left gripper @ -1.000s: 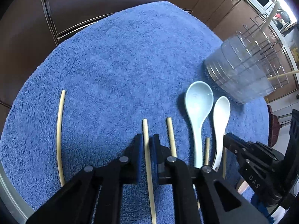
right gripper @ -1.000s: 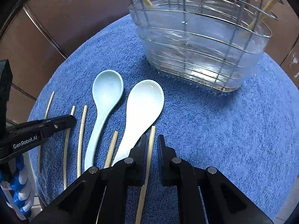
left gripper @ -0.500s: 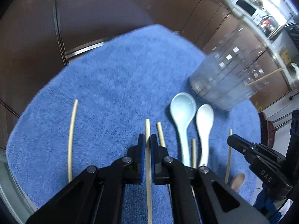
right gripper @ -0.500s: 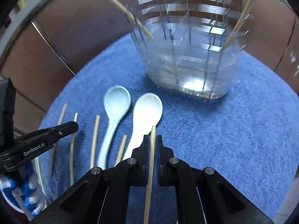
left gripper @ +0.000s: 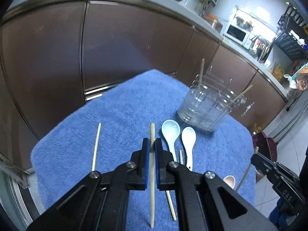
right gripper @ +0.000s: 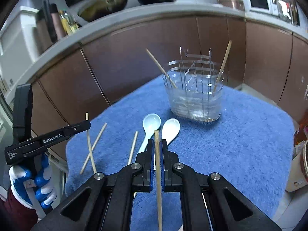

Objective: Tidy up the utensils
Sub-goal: 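Lift the left tool's chopstick toward the holder while the right tool carries its chopstick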

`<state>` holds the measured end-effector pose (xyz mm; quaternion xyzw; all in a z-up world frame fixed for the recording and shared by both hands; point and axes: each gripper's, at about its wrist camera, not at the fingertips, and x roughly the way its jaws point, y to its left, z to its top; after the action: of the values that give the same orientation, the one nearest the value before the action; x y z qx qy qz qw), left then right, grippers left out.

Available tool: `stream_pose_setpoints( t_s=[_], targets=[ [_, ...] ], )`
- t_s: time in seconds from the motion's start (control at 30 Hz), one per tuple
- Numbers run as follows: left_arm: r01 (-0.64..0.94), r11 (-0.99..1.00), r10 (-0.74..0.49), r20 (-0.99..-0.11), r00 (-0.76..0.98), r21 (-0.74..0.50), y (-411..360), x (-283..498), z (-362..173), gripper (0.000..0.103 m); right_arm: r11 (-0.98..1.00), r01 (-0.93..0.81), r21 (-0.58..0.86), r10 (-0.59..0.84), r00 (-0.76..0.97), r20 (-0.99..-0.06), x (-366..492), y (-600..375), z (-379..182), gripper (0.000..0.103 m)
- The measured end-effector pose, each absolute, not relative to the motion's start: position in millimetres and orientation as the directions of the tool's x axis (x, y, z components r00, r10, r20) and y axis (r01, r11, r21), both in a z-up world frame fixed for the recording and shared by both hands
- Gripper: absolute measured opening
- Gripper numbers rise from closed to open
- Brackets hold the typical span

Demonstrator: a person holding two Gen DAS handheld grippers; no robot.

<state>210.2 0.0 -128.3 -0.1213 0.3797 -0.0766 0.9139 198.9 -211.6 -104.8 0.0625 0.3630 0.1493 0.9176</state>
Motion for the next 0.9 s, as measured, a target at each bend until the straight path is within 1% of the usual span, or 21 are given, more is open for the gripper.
stream_pose_setpoints(
  t_s=[0.17, 0.37, 0.7, 0.8, 0.9],
  targets=[
    [0.057, 0.961, -0.223, -0.632, 0.743, -0.272, 5, 188, -108, 0.005, 0.948, -0.243, 0.208, 0.319, 0.747, -0.584, 164, -209, -76, 0.005],
    [0.071, 0.962, -0.216, -0.576, 0.788, -0.263, 7, 169, -78, 0.005, 0.945, -0.264, 0.194, 0.328, 0.790, -0.518, 147, -206, -46, 0.005],
    [0.119, 0.954, -0.252, -0.515, 0.819, -0.277, -2, 169, -39, 0.005, 0.942, -0.273, 0.193, 0.332, 0.835, -0.440, 142, -212, -17, 0.005],
    [0.147, 0.949, -0.272, -0.491, 0.828, -0.278, -10, 173, -26, 0.005, 0.947, -0.264, 0.184, 0.318, 0.855, -0.409, 148, -219, -3, 0.005],
    [0.182, 0.944, -0.294, -0.453, 0.841, -0.274, -20, 183, -6, 0.005, 0.950, -0.255, 0.181, 0.305, 0.882, -0.359, 157, -229, 15, 0.005]
  ],
)
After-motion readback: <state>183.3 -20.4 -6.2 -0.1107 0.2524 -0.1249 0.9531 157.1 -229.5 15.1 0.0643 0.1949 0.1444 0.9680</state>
